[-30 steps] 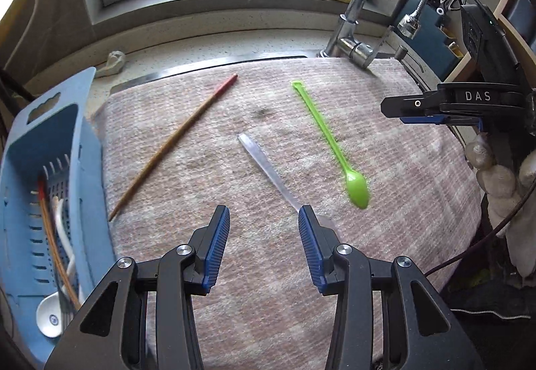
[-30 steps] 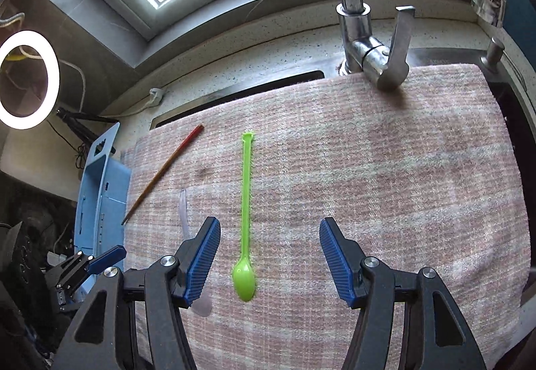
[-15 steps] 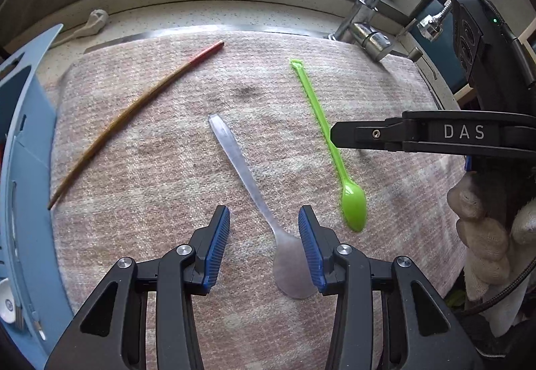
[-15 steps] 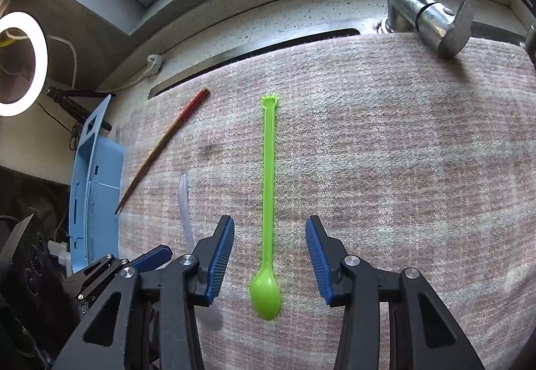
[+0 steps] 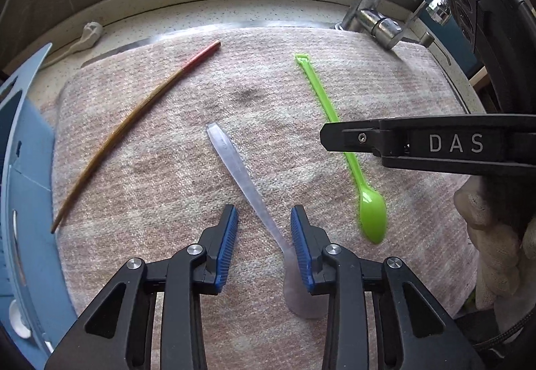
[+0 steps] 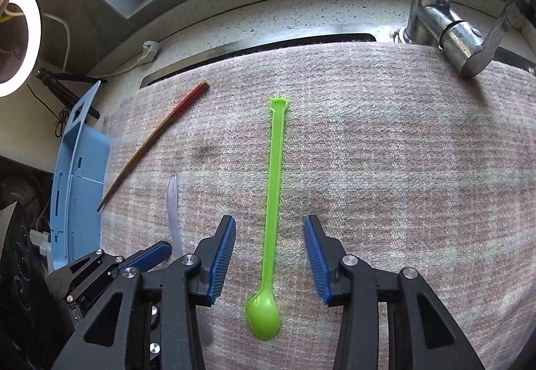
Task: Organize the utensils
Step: 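Lower the left tool onto the clear plastic spoon while the right tool lowers onto the lime-green spoon, then close the left tool on the clear spoon handle while the right tool closes on the lime-green spoon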
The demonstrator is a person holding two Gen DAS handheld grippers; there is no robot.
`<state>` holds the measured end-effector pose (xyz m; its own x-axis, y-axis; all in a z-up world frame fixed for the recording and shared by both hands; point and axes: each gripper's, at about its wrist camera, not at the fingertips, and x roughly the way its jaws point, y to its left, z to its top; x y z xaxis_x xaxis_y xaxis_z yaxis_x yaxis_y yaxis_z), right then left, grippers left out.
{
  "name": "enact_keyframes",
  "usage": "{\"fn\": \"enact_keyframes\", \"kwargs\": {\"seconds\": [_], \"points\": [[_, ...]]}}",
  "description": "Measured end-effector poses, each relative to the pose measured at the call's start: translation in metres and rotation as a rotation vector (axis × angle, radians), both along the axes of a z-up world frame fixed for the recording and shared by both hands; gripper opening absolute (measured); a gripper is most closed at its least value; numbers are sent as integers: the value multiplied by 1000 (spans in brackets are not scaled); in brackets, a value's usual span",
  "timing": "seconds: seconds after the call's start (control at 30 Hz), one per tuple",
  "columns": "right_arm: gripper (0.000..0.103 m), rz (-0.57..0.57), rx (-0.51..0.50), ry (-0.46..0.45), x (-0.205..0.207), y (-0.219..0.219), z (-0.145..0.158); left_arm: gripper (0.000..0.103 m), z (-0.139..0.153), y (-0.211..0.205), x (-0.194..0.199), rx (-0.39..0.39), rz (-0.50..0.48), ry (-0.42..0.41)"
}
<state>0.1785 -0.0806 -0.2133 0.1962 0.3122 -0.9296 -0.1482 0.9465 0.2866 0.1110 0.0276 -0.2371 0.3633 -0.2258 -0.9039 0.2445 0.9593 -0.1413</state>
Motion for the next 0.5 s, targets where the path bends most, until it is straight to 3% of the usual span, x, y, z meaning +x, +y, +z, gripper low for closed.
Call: {"fn": "enact_keyframes", "kwargs": {"seconds": [0.17, 0.5], "points": [[24, 71, -92, -34, -1, 9, -1, 16, -1, 9, 0, 7, -25, 0], [10, 121, -116, -32, -3, 4, 0, 13, 0, 18, -6, 41, -93, 27]]}}
